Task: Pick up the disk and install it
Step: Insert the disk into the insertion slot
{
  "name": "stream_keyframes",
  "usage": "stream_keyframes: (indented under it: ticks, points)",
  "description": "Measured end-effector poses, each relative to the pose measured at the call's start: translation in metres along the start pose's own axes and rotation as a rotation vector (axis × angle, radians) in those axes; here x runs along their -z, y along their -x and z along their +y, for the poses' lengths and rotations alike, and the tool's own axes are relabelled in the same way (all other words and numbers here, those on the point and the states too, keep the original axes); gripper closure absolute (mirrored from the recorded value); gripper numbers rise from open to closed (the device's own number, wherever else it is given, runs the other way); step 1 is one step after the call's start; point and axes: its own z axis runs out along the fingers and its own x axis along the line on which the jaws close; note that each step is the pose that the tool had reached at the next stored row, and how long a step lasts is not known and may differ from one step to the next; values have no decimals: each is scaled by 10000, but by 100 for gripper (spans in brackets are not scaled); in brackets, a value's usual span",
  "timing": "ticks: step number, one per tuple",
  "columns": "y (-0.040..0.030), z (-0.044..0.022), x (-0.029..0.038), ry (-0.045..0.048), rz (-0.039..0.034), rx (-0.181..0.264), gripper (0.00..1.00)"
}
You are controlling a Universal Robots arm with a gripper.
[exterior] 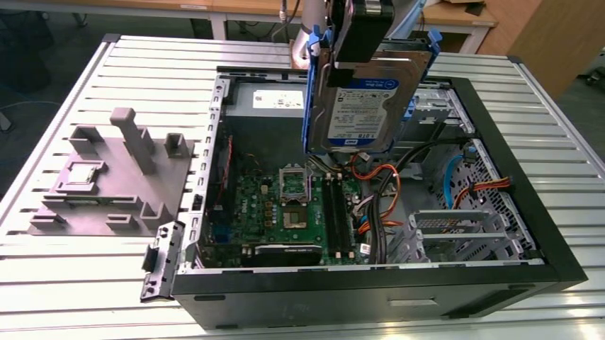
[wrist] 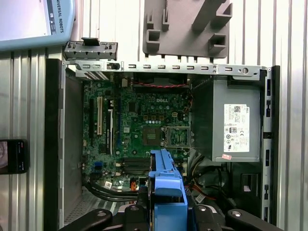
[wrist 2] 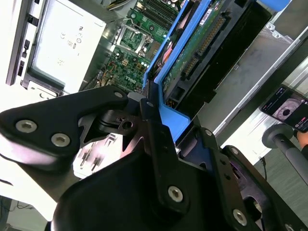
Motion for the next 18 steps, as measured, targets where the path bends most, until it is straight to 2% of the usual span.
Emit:
stream_keyframes:
  ticks: [7,8,9,18]
  points:
    - [-18,-1,1,0,2,2,63]
    - [-30,-1,2,0,5,1,63]
    - [-100,-5,3,0,16,0,63]
    - [-132,-145,5,0,17,1,63]
